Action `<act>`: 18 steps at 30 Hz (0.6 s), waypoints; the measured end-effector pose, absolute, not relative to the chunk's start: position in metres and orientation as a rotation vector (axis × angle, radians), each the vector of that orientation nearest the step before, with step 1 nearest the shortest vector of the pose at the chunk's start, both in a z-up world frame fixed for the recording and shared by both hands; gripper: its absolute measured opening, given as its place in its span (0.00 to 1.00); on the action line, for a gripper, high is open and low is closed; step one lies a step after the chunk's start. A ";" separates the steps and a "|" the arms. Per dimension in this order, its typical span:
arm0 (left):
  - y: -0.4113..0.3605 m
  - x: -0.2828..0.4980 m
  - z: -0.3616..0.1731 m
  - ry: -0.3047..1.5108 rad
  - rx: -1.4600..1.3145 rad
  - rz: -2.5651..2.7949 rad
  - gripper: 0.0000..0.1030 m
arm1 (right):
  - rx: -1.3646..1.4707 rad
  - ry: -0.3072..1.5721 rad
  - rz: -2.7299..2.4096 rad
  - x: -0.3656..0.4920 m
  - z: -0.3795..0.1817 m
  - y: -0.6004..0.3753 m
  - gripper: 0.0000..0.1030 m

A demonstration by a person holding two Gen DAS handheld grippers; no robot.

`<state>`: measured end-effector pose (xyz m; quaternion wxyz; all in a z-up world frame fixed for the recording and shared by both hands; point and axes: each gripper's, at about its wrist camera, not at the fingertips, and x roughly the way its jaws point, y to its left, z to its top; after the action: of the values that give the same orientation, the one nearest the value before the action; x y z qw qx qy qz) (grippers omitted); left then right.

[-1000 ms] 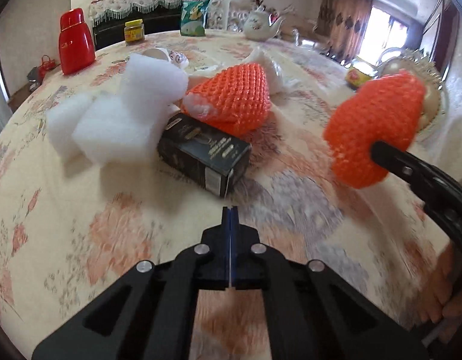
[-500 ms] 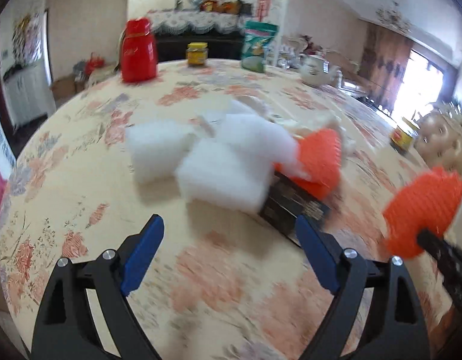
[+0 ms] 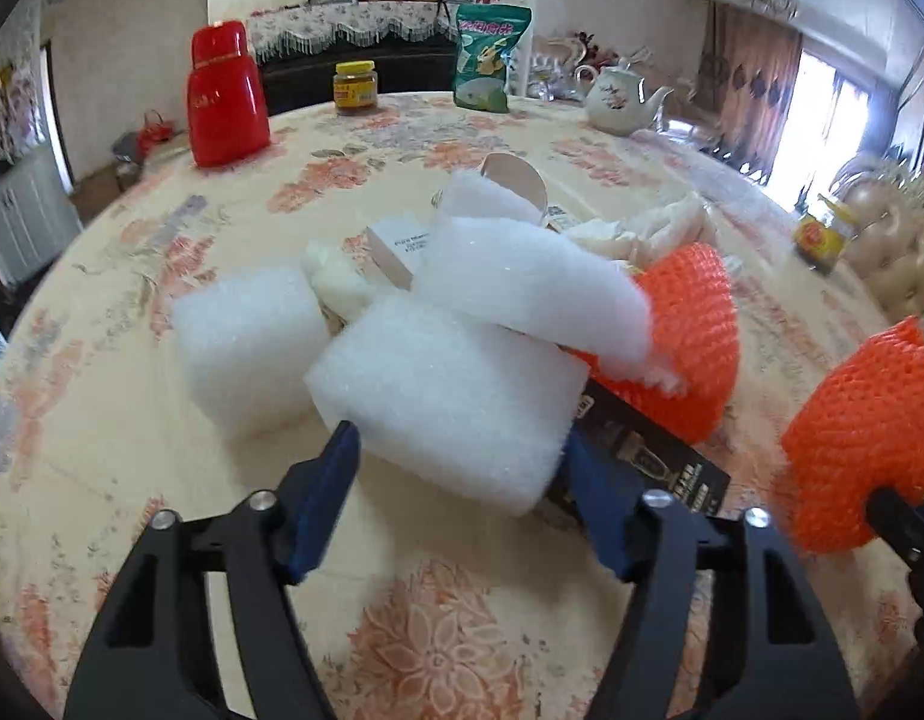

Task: Collect trash
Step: 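Grasp a white foam block with the left tool while the right tool holds the orange net, then carry both items to the pink bin and open both tools over it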

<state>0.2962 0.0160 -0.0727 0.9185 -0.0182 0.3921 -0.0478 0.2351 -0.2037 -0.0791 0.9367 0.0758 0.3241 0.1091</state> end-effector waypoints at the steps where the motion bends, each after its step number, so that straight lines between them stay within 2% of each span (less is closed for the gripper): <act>1: 0.018 0.294 -0.073 0.805 -0.043 -0.108 0.51 | 0.153 0.665 0.223 0.236 -0.080 -0.202 0.25; 2: 0.021 0.290 -0.073 0.801 -0.048 -0.117 0.46 | 0.150 0.667 0.224 0.236 -0.081 -0.200 0.25; 5: 0.027 0.277 -0.073 0.796 -0.072 -0.140 0.41 | 0.136 0.673 0.241 0.234 -0.083 -0.189 0.25; 18: 0.089 0.174 -0.049 0.675 -0.153 -0.127 0.40 | 0.044 0.643 0.388 0.208 -0.067 -0.117 0.25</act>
<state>0.1744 0.0890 -0.0495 0.9387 -0.0748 0.3307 -0.0622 0.2082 -0.1173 -0.0666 0.9302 0.0213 0.3138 0.1893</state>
